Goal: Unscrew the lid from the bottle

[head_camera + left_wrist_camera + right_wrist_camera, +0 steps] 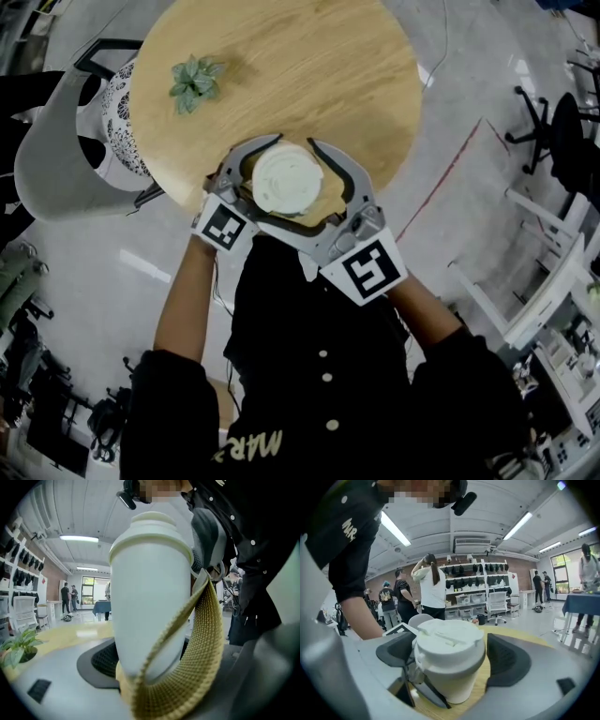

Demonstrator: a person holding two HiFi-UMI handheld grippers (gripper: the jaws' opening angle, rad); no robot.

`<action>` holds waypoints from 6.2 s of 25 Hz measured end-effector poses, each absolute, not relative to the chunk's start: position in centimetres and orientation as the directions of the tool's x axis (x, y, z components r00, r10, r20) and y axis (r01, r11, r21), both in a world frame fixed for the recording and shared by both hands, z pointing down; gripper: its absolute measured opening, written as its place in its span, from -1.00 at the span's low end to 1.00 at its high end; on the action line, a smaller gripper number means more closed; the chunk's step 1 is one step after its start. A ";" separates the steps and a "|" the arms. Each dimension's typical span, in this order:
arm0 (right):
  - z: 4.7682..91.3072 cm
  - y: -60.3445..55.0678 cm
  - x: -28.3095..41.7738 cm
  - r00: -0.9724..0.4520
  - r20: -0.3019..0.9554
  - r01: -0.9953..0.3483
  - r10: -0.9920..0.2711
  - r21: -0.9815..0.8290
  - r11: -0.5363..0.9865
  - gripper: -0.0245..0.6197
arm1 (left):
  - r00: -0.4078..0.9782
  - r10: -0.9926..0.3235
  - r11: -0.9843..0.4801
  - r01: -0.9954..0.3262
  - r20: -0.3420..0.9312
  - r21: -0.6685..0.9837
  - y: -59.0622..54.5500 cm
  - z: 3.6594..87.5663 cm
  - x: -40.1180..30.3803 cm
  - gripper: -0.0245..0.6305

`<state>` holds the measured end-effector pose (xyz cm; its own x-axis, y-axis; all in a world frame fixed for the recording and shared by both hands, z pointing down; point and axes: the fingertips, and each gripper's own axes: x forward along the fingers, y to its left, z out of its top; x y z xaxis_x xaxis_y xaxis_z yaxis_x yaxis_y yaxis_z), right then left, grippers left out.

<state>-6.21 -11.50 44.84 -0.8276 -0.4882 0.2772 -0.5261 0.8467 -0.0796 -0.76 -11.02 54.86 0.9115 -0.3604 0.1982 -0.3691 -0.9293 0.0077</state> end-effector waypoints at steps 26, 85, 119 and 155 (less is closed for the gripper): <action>46.3 -11.0 -5.5 -0.816 0.384 -0.511 -0.431 -0.131 0.850 0.59 | 0.913 -0.342 -0.935 -0.355 0.223 0.019 -10.9 55.2 -0.9 0.22; 43.0 -10.4 -6.7 -0.980 0.198 0.014 0.021 -0.036 0.999 0.54 | 0.912 -0.270 -0.957 -0.289 0.310 0.017 -10.5 56.1 -1.1 0.22; 20.9 -15.3 4.2 -0.777 0.026 -0.630 -0.630 -0.002 0.777 0.54 | 0.497 -0.848 -0.515 -0.855 0.182 -0.061 -10.2 29.6 -11.1 -0.47; 15.5 -13.7 10.9 -0.619 -0.052 -0.785 -0.784 0.058 0.616 0.54 | 0.104 -0.994 -0.105 -0.991 0.018 -0.087 -8.7 15.3 -15.9 -0.91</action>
